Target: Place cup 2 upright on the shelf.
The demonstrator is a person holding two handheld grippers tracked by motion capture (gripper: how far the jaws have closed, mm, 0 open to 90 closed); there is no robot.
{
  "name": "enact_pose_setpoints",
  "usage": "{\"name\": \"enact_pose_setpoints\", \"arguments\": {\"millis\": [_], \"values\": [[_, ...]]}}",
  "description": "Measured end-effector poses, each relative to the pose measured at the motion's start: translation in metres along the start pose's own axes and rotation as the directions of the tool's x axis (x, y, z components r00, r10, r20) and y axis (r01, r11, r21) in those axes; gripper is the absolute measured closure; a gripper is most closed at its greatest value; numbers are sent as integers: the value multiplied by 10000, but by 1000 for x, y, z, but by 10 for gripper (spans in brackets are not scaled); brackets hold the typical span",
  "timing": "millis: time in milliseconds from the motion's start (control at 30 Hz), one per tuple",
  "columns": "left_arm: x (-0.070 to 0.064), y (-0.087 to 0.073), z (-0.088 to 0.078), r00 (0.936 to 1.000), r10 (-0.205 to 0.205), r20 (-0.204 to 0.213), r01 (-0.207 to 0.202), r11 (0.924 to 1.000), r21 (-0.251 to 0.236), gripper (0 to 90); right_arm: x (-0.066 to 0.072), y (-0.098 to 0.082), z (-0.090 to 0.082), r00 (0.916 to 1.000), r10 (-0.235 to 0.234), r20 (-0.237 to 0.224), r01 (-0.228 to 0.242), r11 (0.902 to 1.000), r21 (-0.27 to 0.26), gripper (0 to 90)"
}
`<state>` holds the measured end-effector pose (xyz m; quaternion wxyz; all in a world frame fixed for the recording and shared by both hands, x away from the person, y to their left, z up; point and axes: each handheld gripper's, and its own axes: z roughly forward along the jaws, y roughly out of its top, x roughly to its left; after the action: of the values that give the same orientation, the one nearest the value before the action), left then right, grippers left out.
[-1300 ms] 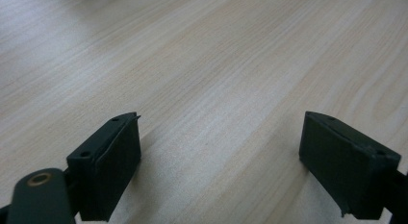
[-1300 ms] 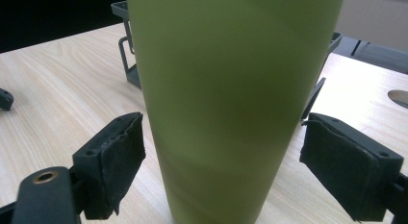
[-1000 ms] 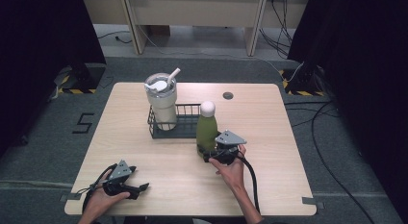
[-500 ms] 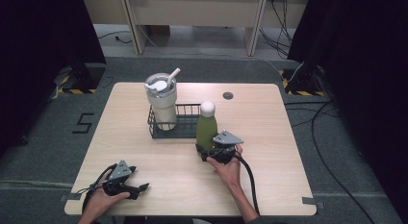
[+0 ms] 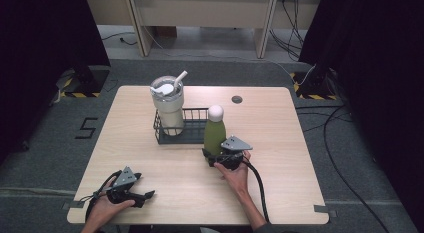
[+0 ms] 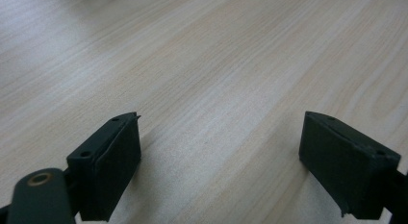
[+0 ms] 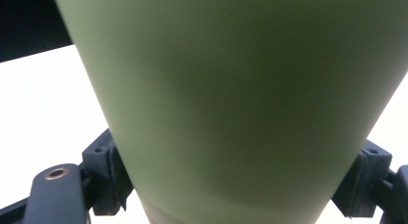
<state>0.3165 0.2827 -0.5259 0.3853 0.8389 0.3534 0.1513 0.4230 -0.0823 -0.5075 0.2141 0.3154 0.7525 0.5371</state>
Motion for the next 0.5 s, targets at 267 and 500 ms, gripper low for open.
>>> {"name": "enact_pose_setpoints", "arguments": {"millis": [267, 500], "values": [[0, 0, 0, 10000, -9, 5, 9, 10000, -1, 139, 3, 1, -1, 9996, -187, 213, 188, 9998, -18, 208], [0, 0, 0, 10000, 8, 20, -8, 10000, 0, 139, 5, 4, -4, 9979, -451, 474, 453, 9990, -43, 209]]}}
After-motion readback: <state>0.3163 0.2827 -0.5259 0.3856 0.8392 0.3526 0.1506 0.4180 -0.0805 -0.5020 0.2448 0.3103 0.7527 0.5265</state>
